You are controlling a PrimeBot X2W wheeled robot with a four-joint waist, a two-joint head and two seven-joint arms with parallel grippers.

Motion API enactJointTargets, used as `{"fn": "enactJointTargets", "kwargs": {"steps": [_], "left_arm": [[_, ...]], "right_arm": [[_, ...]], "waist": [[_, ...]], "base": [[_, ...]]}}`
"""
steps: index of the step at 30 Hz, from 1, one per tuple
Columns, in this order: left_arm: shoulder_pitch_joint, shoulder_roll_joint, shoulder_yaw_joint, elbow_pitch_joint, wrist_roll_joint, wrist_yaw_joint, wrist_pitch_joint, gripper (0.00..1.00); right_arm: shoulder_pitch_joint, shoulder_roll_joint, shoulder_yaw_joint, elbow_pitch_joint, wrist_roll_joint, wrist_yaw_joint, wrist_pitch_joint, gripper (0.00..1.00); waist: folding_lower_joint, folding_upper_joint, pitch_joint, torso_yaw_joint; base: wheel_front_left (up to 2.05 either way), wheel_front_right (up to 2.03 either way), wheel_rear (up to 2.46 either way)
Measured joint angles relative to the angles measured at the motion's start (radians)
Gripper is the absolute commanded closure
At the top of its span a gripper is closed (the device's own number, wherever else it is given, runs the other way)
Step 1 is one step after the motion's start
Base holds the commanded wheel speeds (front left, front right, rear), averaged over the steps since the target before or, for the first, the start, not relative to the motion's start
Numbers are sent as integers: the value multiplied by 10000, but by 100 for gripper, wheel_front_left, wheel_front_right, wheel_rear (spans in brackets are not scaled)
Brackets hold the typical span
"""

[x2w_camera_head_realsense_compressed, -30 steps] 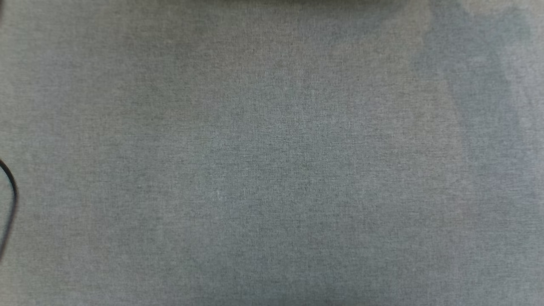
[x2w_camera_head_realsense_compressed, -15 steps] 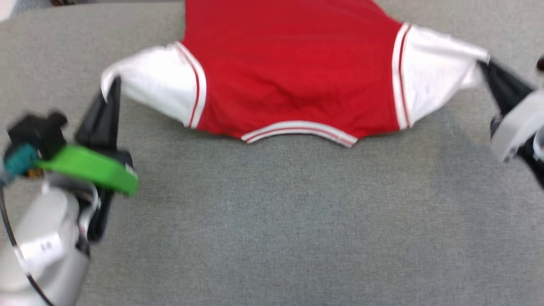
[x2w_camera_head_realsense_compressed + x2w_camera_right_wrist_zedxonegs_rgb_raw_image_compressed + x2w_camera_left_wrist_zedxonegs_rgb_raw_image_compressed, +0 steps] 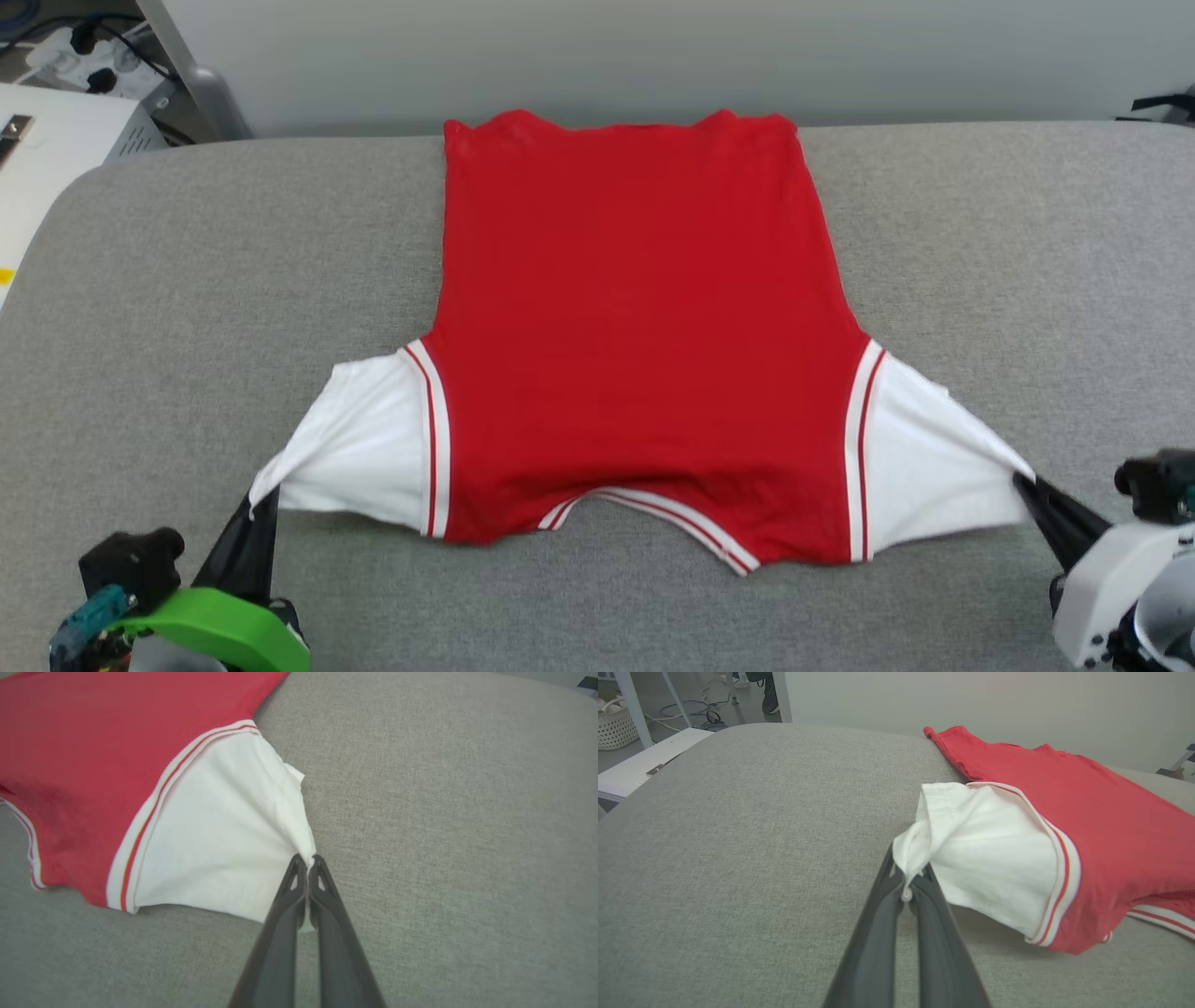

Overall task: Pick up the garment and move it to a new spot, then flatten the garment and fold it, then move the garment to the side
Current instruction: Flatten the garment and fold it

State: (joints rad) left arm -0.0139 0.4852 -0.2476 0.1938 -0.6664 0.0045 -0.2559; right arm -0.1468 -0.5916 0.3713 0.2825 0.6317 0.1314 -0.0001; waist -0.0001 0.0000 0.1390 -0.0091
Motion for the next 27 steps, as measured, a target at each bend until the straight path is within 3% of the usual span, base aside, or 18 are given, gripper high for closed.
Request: {"fn": "enactJointTargets", "kwargs": {"steps": [11, 19, 20, 21, 22, 23, 27], "left_arm": [[1556, -245, -94, 263, -213, 176, 0, 100], [1549, -405, -430, 328, -165, 173, 13, 100], [1498, -431, -470, 320, -113, 174, 13, 100], [1443, -458, -512, 307, -81, 173, 13, 100], [1396, -472, -556, 291, -40, 173, 13, 100], [1333, -502, -610, 251, 2, 174, 13, 100], [1132, -650, -727, 15, 153, 182, 13, 100]], "right_arm": [[2880, 387, -1434, -863, -573, 4, 890, 100], [3453, 642, -1937, -1315, -614, 2, 1576, 100], [3403, 683, -1988, -1373, -660, 2, 1649, 95], [3318, 742, -2042, -1434, -665, 2, 1726, 68], [3228, 803, -2115, -1482, -679, 2, 1749, 11], [3099, 838, -2184, -1580, -731, 2, 1791, 0], [2205, 874, -2481, -2038, -1032, 0, 1787, 0]], "waist": [[0, 0, -539, 29], [0, 0, -510, 163], [0, 0, -498, 173], [0, 0, -488, 176], [0, 0, -479, 179], [0, 0, -461, 187], [1, 0, -297, 193]], "base": [[0, 0, 0], [0, 0, 0], [0, 0, 0], [0, 0, 0], [0, 0, 0], [0, 0, 0], [0, 0, 0]]}}
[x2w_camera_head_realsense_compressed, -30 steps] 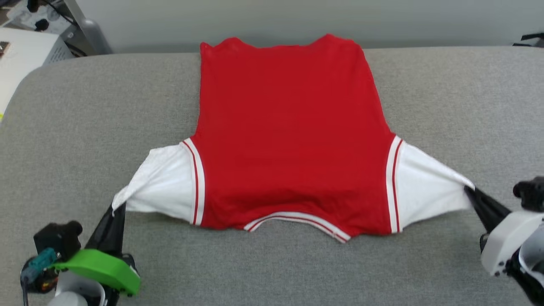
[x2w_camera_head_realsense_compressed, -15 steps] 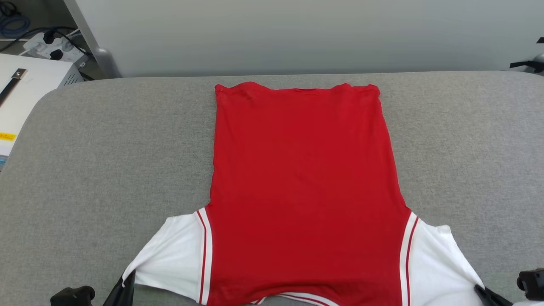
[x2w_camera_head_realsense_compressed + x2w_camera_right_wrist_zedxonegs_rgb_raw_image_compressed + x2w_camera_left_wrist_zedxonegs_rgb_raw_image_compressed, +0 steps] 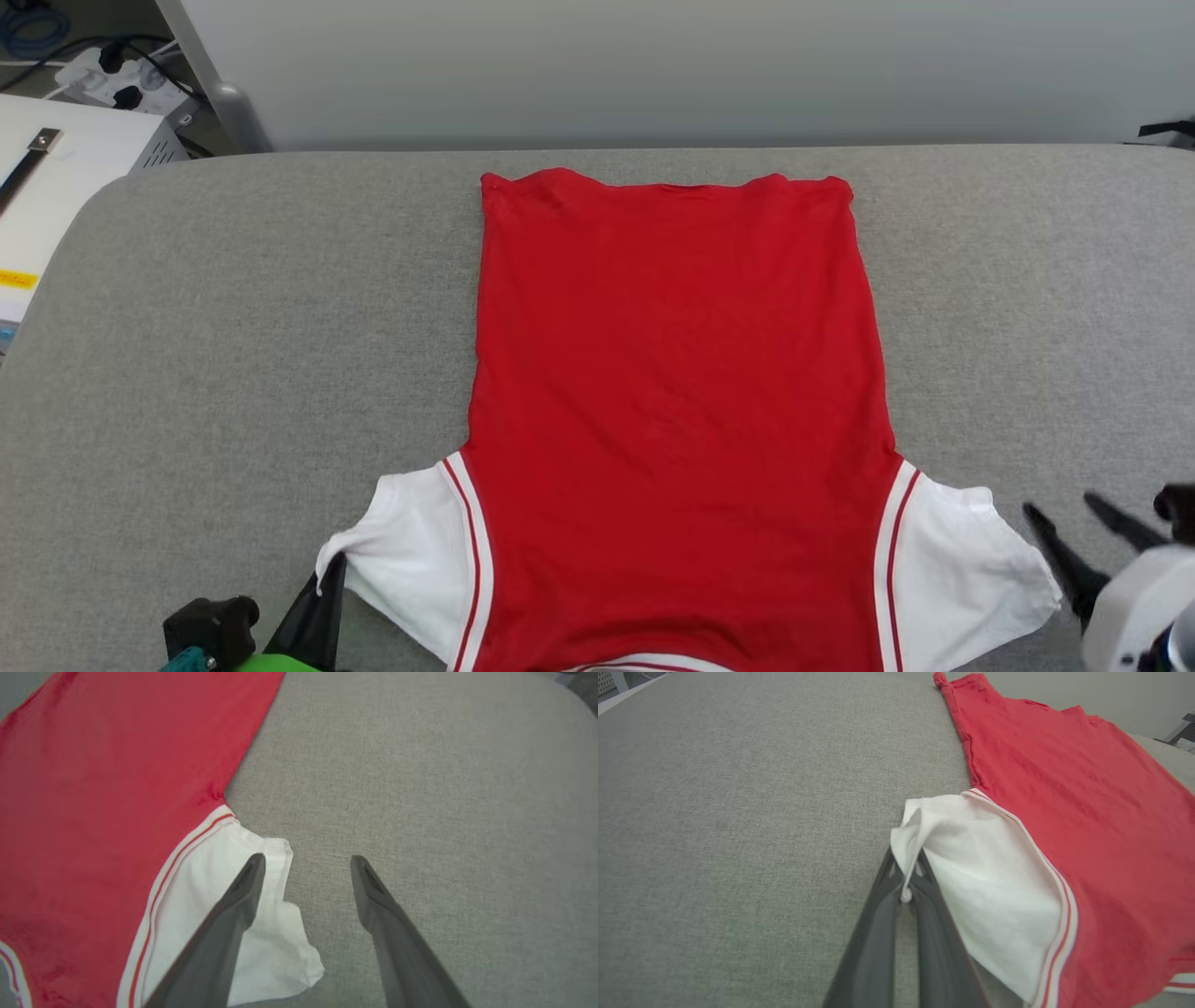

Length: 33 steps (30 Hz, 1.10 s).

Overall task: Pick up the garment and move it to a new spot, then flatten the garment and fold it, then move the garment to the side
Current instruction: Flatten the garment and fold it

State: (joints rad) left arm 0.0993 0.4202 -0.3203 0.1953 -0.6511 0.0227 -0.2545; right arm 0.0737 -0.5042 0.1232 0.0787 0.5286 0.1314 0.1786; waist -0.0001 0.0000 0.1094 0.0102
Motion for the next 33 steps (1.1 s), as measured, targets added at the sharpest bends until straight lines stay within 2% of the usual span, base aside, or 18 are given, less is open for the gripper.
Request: {"fn": "enactJointTargets", "kwargs": {"steps": [5, 9, 11, 16, 20, 23, 27, 33], "left_arm": [[-409, -199, 25, -589, 334, 61, -12, 100], [-869, -313, 21, -1081, 740, 94, -13, 100], [-1082, -431, 23, -1298, 938, 92, -13, 100], [-1554, -815, 13, -1632, 1478, -44, -13, 100], [-1872, -1162, 40, -1732, 1816, -293, -13, 100], [-2174, -1490, 92, -1768, 2006, -499, -13, 100], [-2574, -1791, 159, -1768, 2366, -809, -13, 100], [-2935, -2199, 332, -1783, 2656, -1103, -13, 100]], "right_arm": [[-2209, -244, -552, -834, -353, 0, 84, 0], [-4102, -625, -635, -1266, -558, 0, 986, 0], [-5080, -777, -454, -1229, -426, 0, 1783, 0], [-7515, -1417, 516, -433, 520, 0, 5181, 0], [-8970, -1609, 1043, 439, 871, 0, 7402, 0], [-9797, -1659, 1327, 1026, 777, 0, 8449, 0], [-10657, -1576, 1450, 1795, 443, 0, 9010, 0], [-11392, -1425, 1605, 2792, -228, 0, 8909, 0]], "waist": [[0, 0, 421, 100], [0, 0, 864, 291], [0, 0, 1121, 410], [1, 0, 1901, 805], [1, 0, 2499, 1129], [2, 0, 2956, 1410], [2, 0, 3567, 1810], [2, 0, 4429, 2388]], "base": [[0, 0, 0], [0, 0, 0], [0, 0, 0], [0, 0, 0], [0, 0, 0], [0, 0, 0], [0, 0, 0], [0, 0, 0]]}}
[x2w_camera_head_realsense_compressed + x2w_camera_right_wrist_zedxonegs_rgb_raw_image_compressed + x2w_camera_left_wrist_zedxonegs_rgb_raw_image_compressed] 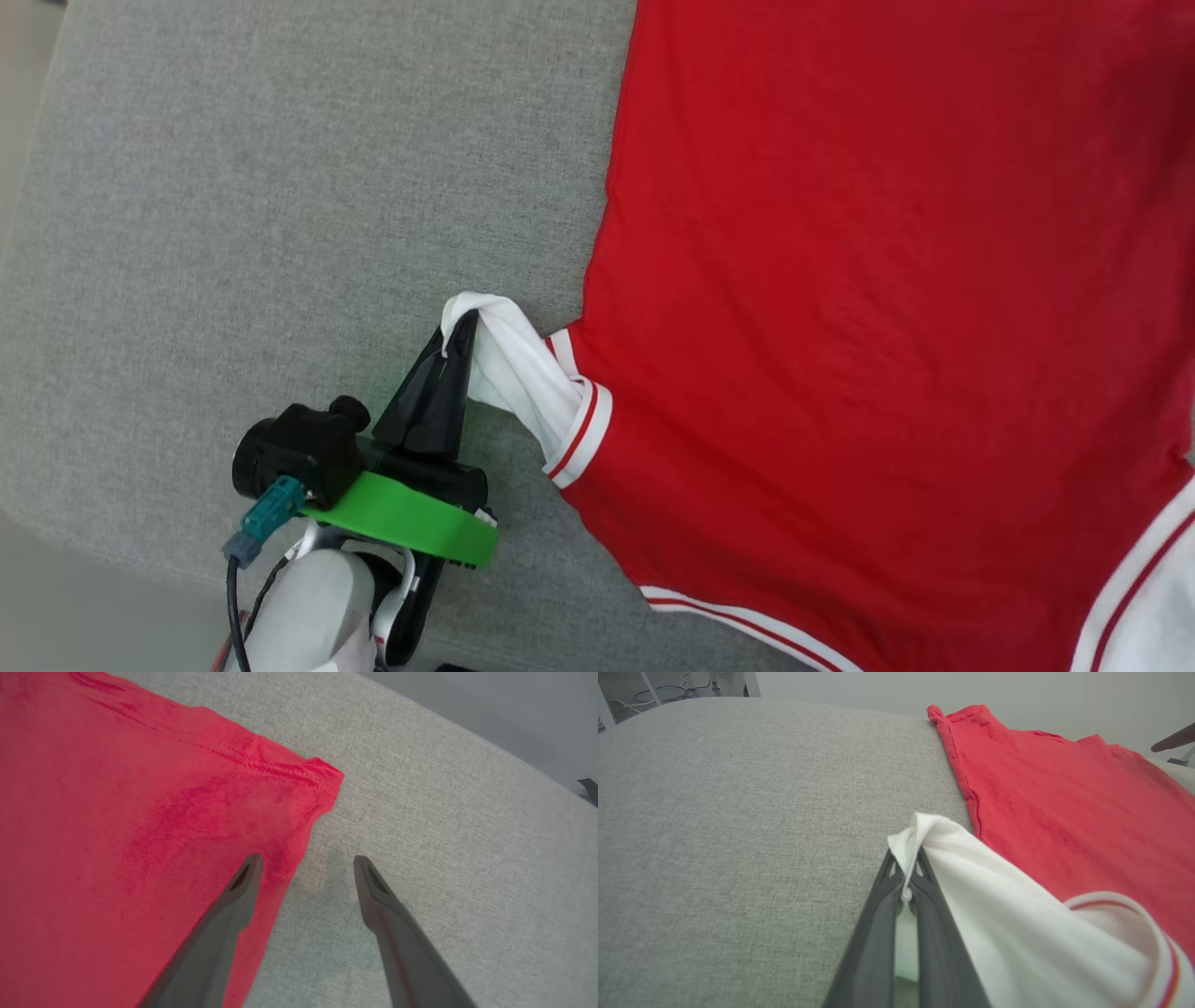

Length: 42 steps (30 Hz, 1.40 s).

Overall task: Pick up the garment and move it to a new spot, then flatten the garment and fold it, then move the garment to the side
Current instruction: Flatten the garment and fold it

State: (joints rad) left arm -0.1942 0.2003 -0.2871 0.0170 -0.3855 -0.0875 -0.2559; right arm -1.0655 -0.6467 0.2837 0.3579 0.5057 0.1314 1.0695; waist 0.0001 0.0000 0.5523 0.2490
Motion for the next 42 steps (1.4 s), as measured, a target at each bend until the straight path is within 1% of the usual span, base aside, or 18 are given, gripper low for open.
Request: {"fn": "enactJointTargets", "kwargs": {"steps": [2, 4, 7, 10, 11, 12, 13, 17, 23, 26, 29, 33, 36, 39, 42], "left_arm": [[-48, -75, 8, 73, 123, -79, 0, 100], [-106, -136, 44, 130, 290, -146, 0, 100], [-147, -261, 148, 199, 376, -230, -2, 100], [-146, -295, 274, 295, 443, -255, 0, 100], [-146, -299, 324, 328, 454, -278, 0, 100], [-145, -299, 362, 347, 476, -293, 0, 100], [-145, -301, 407, 364, 516, -318, 0, 100], [-135, -314, 562, 454, 577, -332, -2, 100], [-45, -347, 709, 692, 627, -360, -2, 100], [132, -366, 731, 825, 694, -360, -2, 100], [355, -357, 742, 1001, 706, -360, -2, 100], [719, -295, 784, 1214, 708, -360, -2, 100], [947, -228, 784, 1404, 708, -362, -2, 100], [1200, -117, 855, 1534, 708, -362, -2, 100], [1428, -33, 953, 1636, 708, -362, -2, 100]], "right_arm": [[-67, 115, -61, 360, -25, 0, -184, 0], [-40, 132, 92, 673, -142, -2, -261, 0], [-20, 4, -54, 945, 136, -13, -174, 0], [-20, -267, -19, 784, 284, -10, -148, 0], [-20, -339, -25, 725, 345, -10, -132, 12], [-19, -391, -36, 686, 382, -10, -136, 91], [-12, -414, -44, 650, 422, -10, -163, 100], [114, -403, -42, 683, 441, -10, -686, 100], [307, -255, 286, 671, 487, -10, -1983, 100], [634, -384, 493, 466, 968, -10, -2640, 100], [1053, -748, 681, 38, 1275, -10, -3377, 100], [2071, -1273, 717, -581, 1979, -10, -4243, 100], [3247, -1674, 527, -1206, 2357, -10, -4742, 100], [4683, -1965, 79, -1847, 2614, -10, -5137, 100], [6098, -2059, -598, -2351, 2667, -10, -5381, 100]], "waist": [[0, 0, 253, 165], [1, 0, 507, 338], [0, 0, 757, 566], [-1, 0, 915, 708], [-1, 0, 945, 726], [0, 0, 950, 722], [0, 0, 946, 706], [0, 0, 807, 605], [0, 0, 303, 433], [0, 0, -85, 362], [0, 0, -518, 282], [0, 0, -1153, 143], [-1, 0, -1641, 36], [-2, 0, -2133, -98], [-2, 0, -2523, -267]], "base": [[0, 0, 0], [0, 0, 0], [0, 0, 0], [0, 0, 0], [0, 0, 0], [0, 0, 0], [0, 0, 0], [0, 0, 0], [0, 0, 0], [0, 0, 0], [0, 0, 0], [0, 0, 0], [0, 0, 0], [0, 0, 0], [0, 0, 0]]}}
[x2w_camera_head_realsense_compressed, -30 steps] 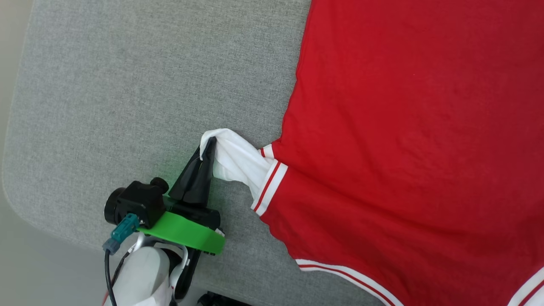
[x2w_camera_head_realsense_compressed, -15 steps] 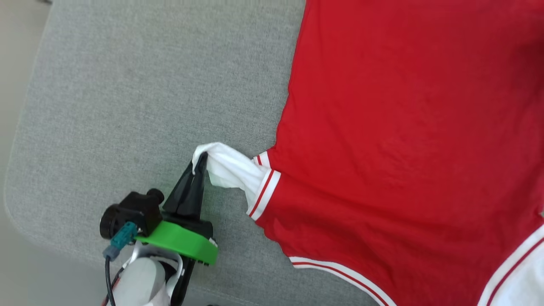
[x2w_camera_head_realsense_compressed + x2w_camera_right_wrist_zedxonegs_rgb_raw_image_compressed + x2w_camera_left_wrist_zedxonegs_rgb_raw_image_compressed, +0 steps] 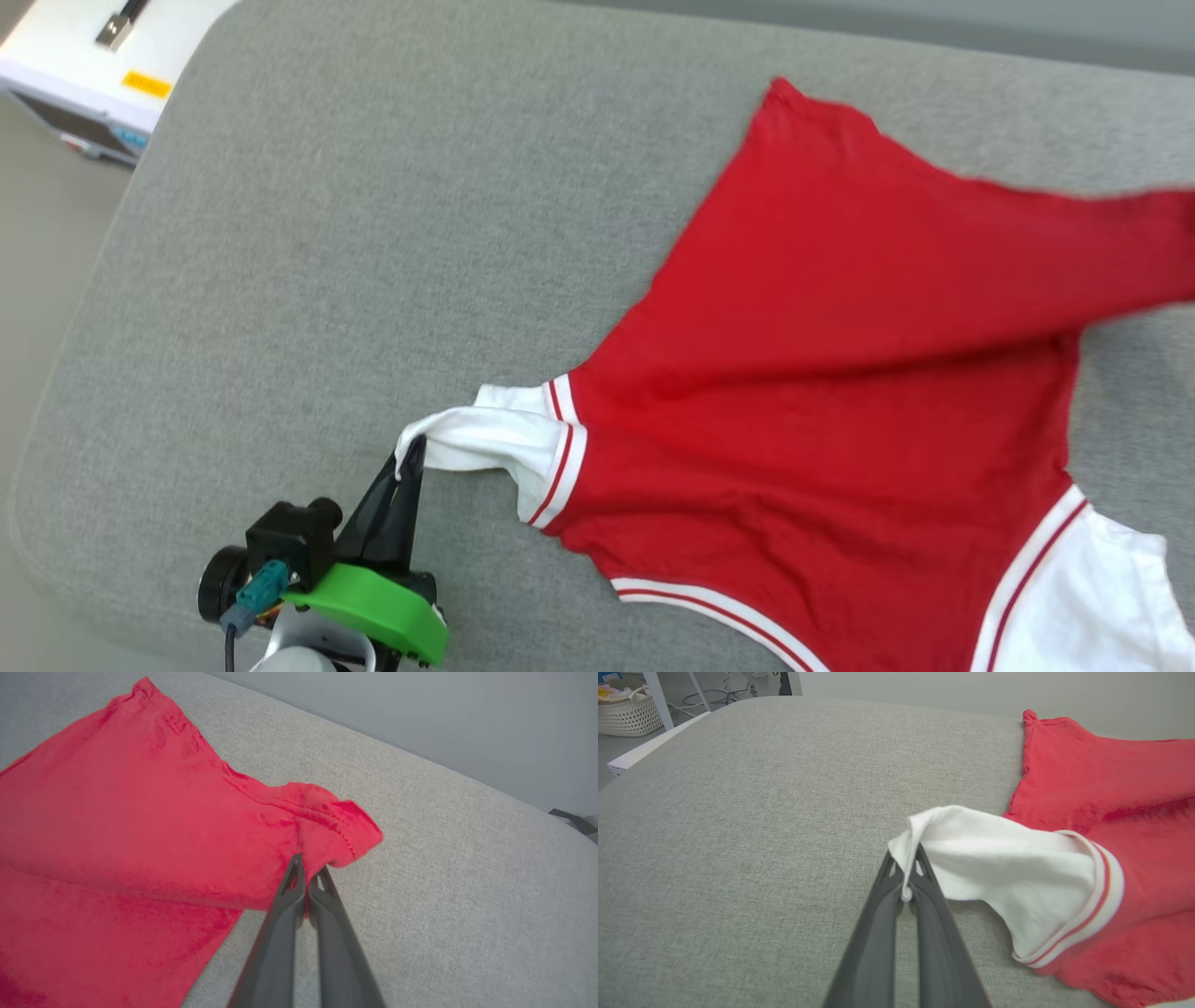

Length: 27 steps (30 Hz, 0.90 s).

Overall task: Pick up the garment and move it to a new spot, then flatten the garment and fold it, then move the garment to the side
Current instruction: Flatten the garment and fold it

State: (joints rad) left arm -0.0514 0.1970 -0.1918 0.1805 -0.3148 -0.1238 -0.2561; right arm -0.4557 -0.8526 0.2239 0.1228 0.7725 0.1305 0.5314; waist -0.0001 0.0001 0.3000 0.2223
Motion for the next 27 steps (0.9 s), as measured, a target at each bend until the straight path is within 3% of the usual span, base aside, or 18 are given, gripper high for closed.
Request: {"fn": "enactJointTargets", "kwargs": {"steps": [6, 12, 20, 27], "left_arm": [[360, 63, 94, 151, 77, 8, 0, 100], [615, 115, 205, 228, 77, 19, 0, 100], [630, 132, 222, 334, 104, 19, 2, 100], [639, 132, 238, 357, 176, 19, 0, 100]], "right_arm": [[3048, 353, -1668, -947, -79, 0, -125, 100], [5613, 1505, -2976, -1975, -368, 0, 167, 100], [7933, 3099, -3237, -2077, -949, 0, 642, 100], [8436, 3785, -2986, -1565, -1321, 10, 523, 100]], "waist": [[0, 0, -647, -392], [0, 0, -1066, -799], [0, 0, -1386, -1048], [0, 0, -1337, -1097]], "base": [[0, 0, 0], [0, 0, 0], [0, 0, 0], [0, 0, 0]]}}
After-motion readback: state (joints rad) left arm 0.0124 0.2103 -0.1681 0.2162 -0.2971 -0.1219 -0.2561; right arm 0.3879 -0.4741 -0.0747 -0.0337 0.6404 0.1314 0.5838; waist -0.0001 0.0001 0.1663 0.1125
